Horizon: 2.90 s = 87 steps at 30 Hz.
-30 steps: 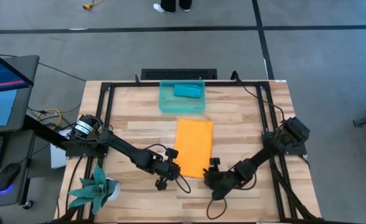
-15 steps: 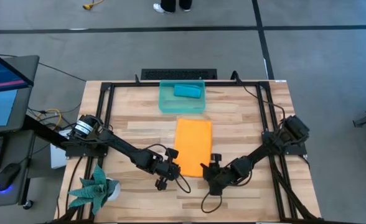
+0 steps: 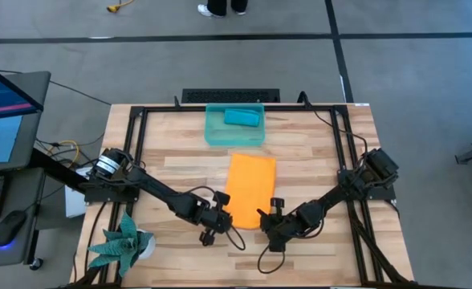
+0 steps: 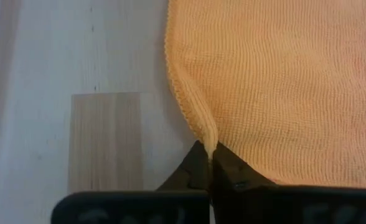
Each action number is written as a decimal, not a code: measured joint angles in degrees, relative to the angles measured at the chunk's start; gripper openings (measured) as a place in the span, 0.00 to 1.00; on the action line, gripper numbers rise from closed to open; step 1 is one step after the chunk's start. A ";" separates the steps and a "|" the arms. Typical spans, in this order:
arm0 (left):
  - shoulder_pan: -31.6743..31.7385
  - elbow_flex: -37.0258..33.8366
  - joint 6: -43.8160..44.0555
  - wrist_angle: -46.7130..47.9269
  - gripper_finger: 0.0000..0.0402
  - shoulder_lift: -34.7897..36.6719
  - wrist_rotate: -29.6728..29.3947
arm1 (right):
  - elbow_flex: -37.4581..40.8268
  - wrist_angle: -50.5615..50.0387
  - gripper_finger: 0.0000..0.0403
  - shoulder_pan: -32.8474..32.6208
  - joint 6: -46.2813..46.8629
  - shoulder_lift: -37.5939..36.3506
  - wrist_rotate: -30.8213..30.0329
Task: Roll microfiber towels into tight, uniform cylinder then place into a basket
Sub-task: Roll the yellow microfiber cloth
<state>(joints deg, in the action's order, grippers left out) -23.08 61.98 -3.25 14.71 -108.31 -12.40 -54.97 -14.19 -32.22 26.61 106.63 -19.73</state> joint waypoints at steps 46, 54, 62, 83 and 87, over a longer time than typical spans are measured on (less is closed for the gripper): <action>-8.97 14.19 11.00 26.63 0.01 0.02 -34.88 | -18.17 -16.80 0.02 -6.63 4.32 0.35 -5.42; -2.39 11.10 9.20 18.43 0.01 0.00 -37.40 | -18.17 -25.86 0.05 -5.05 13.71 0.35 -9.56; 1.74 10.06 7.98 14.27 0.01 -0.59 -34.29 | -16.18 -32.17 0.04 -2.32 23.59 0.35 -11.01; 4.88 9.79 9.55 12.92 0.09 -0.59 -27.46 | -13.91 -34.26 0.03 -0.38 32.15 0.39 -8.53; 4.88 9.79 9.20 13.08 0.19 -0.59 -27.47 | -13.89 -34.61 0.01 -0.41 34.06 0.40 -8.31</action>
<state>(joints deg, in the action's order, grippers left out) -18.20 71.77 5.96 27.79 -108.90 -39.88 -68.86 -48.80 -32.62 60.66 107.03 -28.03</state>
